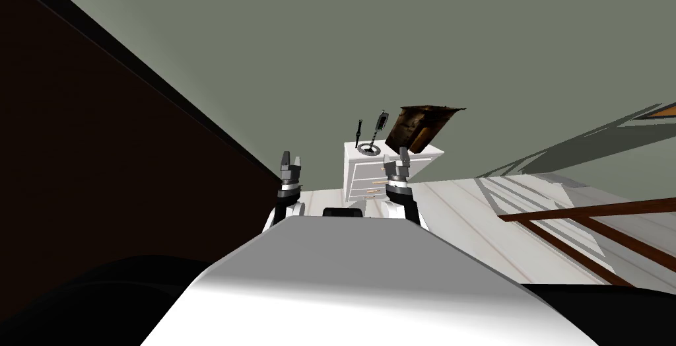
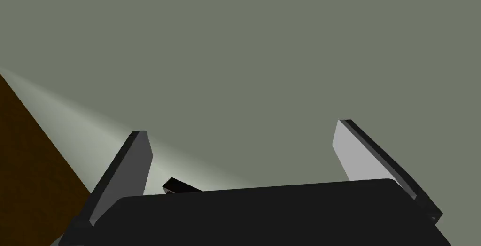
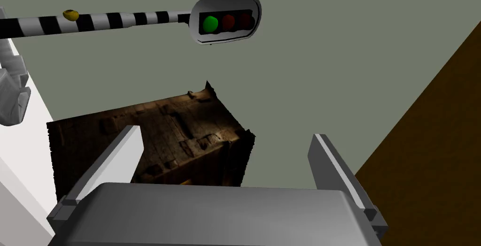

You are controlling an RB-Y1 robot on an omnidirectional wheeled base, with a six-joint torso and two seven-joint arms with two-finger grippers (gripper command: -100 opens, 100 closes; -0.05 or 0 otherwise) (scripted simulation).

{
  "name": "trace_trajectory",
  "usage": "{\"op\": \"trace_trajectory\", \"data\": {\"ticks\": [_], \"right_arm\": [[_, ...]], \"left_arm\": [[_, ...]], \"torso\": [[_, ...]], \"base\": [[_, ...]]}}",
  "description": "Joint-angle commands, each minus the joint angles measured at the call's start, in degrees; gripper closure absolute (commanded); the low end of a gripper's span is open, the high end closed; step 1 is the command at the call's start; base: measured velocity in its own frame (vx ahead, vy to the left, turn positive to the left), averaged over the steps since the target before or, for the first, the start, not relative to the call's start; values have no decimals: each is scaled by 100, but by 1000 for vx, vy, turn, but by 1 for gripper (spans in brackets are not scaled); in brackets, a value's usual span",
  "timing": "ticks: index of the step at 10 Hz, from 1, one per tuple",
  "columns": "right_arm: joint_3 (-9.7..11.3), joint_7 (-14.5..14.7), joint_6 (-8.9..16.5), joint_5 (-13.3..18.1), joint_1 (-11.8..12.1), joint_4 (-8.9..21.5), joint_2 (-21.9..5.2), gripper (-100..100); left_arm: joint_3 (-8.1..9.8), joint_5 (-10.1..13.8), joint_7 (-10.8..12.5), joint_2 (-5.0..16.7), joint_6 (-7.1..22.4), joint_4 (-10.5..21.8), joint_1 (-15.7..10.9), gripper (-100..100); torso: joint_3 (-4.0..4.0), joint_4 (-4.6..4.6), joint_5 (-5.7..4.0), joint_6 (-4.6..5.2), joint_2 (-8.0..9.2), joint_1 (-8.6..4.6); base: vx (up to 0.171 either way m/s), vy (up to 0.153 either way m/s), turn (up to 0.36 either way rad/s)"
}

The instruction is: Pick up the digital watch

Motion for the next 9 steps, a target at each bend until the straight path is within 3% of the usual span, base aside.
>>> {"op": "trace_trajectory", "data": {"ticks": [1,5,6,8,9], "right_arm": [[-8,-87,26,95,-53,-5,-211,-100],[-50,-594,172,656,-335,-2,-897,-100],[-50,-594,172,656,-335,-2,-951,-100],[-82,-958,277,1044,-535,23,-1340,-100],[-82,-986,277,1092,-535,23,-1395,-100]], "left_arm": [[0,0,0,0,0,0,0,0],[0,0,0,0,0,0,-1,0],[0,0,0,0,0,0,-1,0],[0,0,0,0,0,0,0,0],[0,0,0,0,0,0,-1,0]], "torso": [[0,0,0,0,0,0],[9,3,1,0,15,5],[9,4,2,0,15,9],[7,3,1,0,12,5],[8,3,2,-1,14,11]], "base": [[-13,3,-2],[-37,20,-4],[-32,20,-4],[-37,26,-4],[-38,35,-3]]}}
